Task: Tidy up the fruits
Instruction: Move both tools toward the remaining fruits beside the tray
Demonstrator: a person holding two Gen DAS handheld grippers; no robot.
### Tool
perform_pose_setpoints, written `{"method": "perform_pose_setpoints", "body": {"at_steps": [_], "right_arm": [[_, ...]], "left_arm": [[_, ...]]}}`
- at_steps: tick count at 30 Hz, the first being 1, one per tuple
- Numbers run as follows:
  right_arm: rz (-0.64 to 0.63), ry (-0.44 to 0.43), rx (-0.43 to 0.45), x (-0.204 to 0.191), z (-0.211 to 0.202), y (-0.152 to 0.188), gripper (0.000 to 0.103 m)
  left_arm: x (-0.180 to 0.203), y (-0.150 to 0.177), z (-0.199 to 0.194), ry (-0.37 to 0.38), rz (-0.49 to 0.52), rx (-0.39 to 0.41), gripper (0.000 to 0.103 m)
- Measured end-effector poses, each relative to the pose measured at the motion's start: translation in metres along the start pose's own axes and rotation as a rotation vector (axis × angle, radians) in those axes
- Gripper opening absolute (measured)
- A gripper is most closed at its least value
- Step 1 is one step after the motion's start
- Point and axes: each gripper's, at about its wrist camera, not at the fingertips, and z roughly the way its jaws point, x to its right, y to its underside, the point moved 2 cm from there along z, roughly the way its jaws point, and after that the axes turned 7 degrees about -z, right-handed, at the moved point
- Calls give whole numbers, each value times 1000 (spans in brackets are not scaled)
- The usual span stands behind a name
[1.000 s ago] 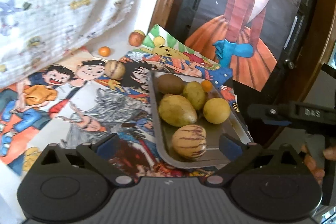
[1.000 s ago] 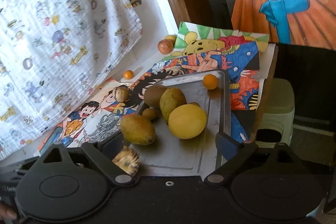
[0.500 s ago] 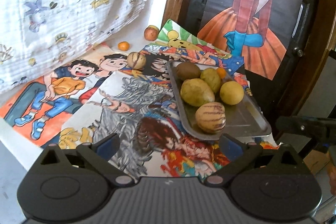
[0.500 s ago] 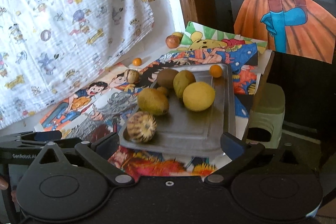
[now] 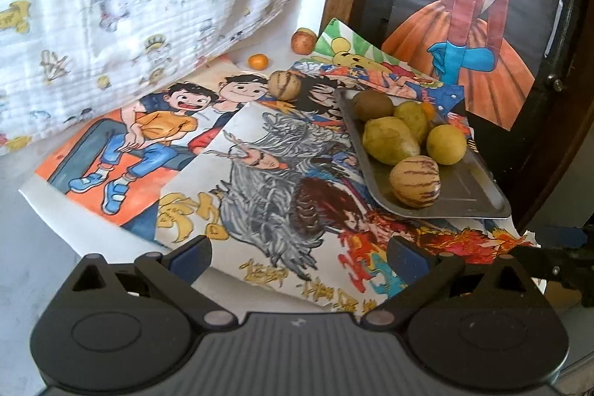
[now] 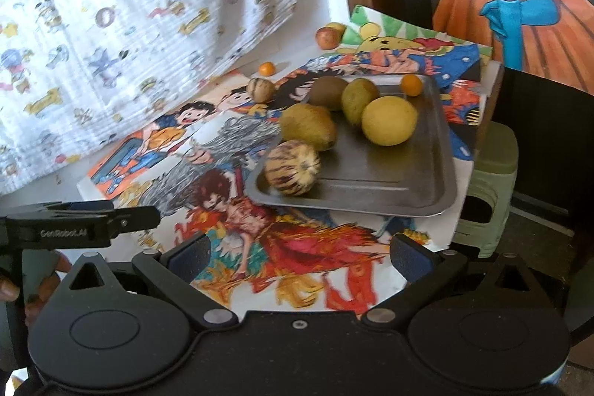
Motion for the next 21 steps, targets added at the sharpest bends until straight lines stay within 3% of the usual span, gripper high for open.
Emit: {"method": "perform_pose_setpoints", "body": {"at_steps": [13, 21], "right_arm": [[-63, -71, -10, -32, 10, -17, 102], [-161, -140, 11, -49, 14, -83, 102]], "left_arm": [[-25, -12, -2, -64, -42, 11, 102], [-46, -49, 1, -114, -56, 77, 102]]}}
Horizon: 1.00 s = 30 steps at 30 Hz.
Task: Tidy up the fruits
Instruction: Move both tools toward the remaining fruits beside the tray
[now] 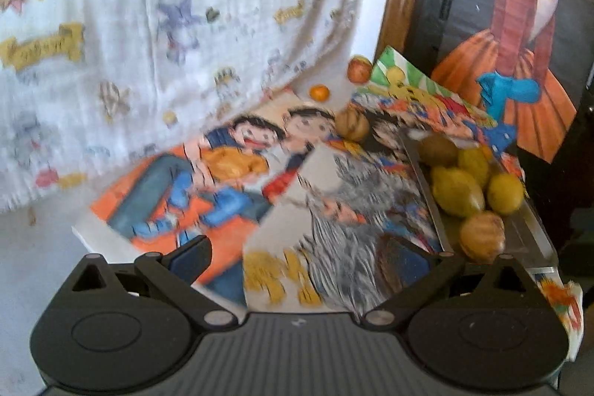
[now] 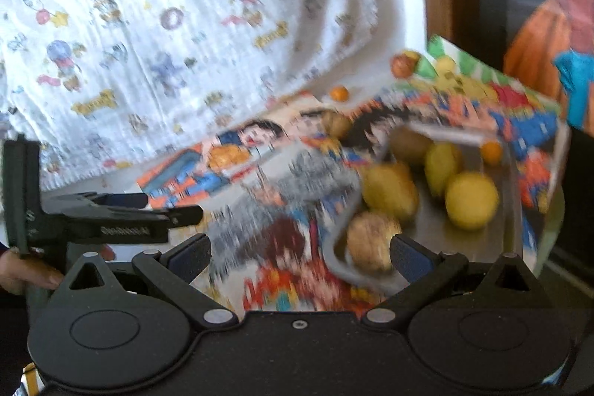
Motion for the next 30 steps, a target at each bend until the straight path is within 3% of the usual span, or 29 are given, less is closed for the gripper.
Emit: {"method": "perform_pose_setpoints", "body": {"at_steps": [10, 16, 22, 30], "right_arm": [[1, -68, -32, 39, 52, -131, 102], [28, -84, -99, 74, 123, -197, 102], [-10, -126, -134, 99, 214, -224, 102], [-17, -148, -217, 124, 334, -227, 83]], "left_arm": [[17, -58, 39, -19, 79, 71, 102], [29, -85, 74, 52, 64, 87, 102], [42, -94, 132, 136, 123, 49, 102], [49, -103, 202, 193, 127, 30, 100]]}}
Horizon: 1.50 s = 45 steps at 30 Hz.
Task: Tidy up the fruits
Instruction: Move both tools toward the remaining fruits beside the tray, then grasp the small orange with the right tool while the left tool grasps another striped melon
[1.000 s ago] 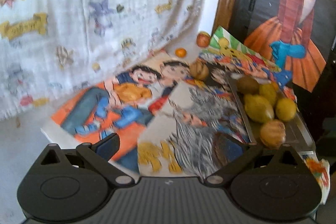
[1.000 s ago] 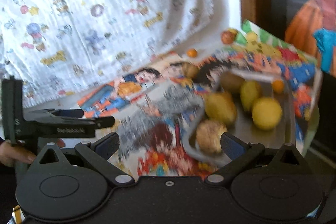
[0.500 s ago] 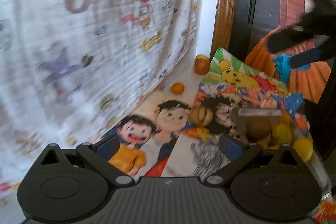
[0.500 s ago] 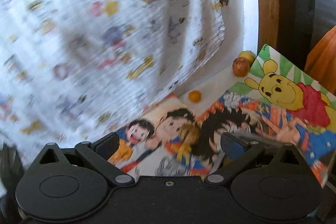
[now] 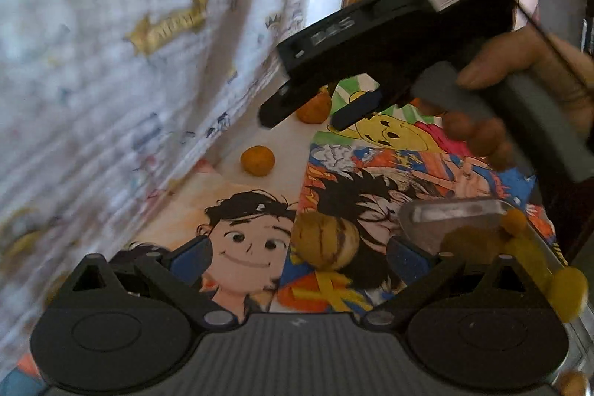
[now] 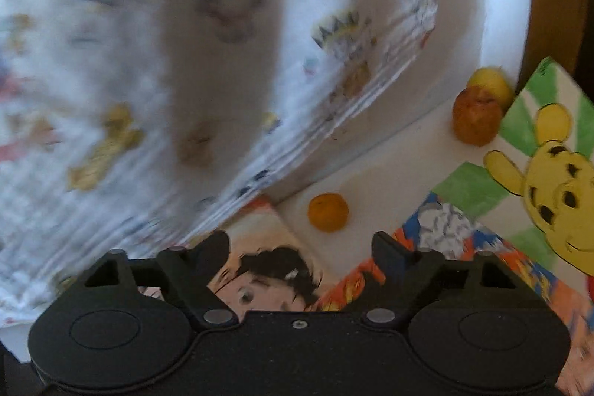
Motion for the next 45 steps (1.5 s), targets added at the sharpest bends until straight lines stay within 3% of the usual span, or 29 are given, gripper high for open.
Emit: {"method": "perform_pose_setpoints", "body": {"at_steps": [5, 13, 21, 33, 45], "right_arm": [[7, -6, -24, 17, 45, -7, 72], [-3, -28, -25, 29, 77, -3, 61], [2, -74, -3, 37, 86, 4, 39], [-7, -80, 8, 18, 65, 14, 39], [-1, -102, 94, -13, -24, 38, 39]], "left_arm": [[-3, -3, 32, 38, -21, -24, 93], [-4, -3, 58, 60, -39, -71, 81], [8, -3, 64, 97, 11, -92, 54], [2, -5, 48, 43, -62, -88, 51], [13, -7, -1, 23, -97, -17, 51]]}}
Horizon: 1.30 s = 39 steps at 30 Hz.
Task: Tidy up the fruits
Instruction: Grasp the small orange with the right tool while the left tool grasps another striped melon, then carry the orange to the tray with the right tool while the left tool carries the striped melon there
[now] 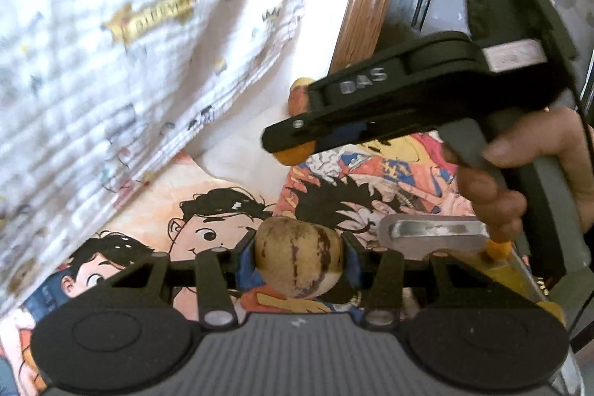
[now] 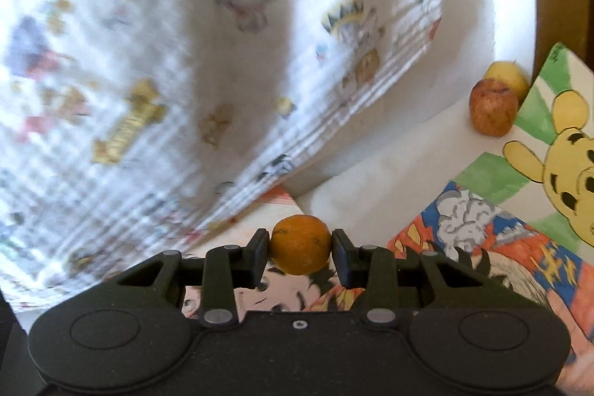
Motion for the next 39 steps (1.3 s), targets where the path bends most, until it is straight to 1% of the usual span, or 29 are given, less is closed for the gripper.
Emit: {"method": "perform_pose_setpoints", "body": {"at_steps": [4, 5, 7, 10, 14, 19, 28, 34, 39], "right_arm": [[-3, -3, 52, -10, -37, 11, 39], [-4, -5, 62, -7, -47, 8, 39], [-8, -3, 86, -10, -65, 14, 39], [-4, 1, 109, -16, -89, 26, 39], [4, 18, 131, -20, -125, 49, 39], [17, 48, 172, -20, -152, 75, 39], [32, 86, 232, -25, -201, 120, 39], [62, 128, 272, -25, -229, 164, 39], [65, 192, 281, -26, -243, 202, 39]], "left_arm": [[11, 3, -21, -2, -10, 21, 51], [14, 3, -25, -3, -8, 25, 51], [21, 4, -35, -8, -4, 33, 51], [31, 9, -49, -1, -12, 48, 51], [43, 20, -61, 8, -27, 48, 51], [54, 35, -71, 25, -39, 43, 51], [81, 61, -90, 70, -11, 35, 51], [95, 82, -102, 112, 8, 14, 51], [107, 101, -112, 159, 40, -7, 51]]}}
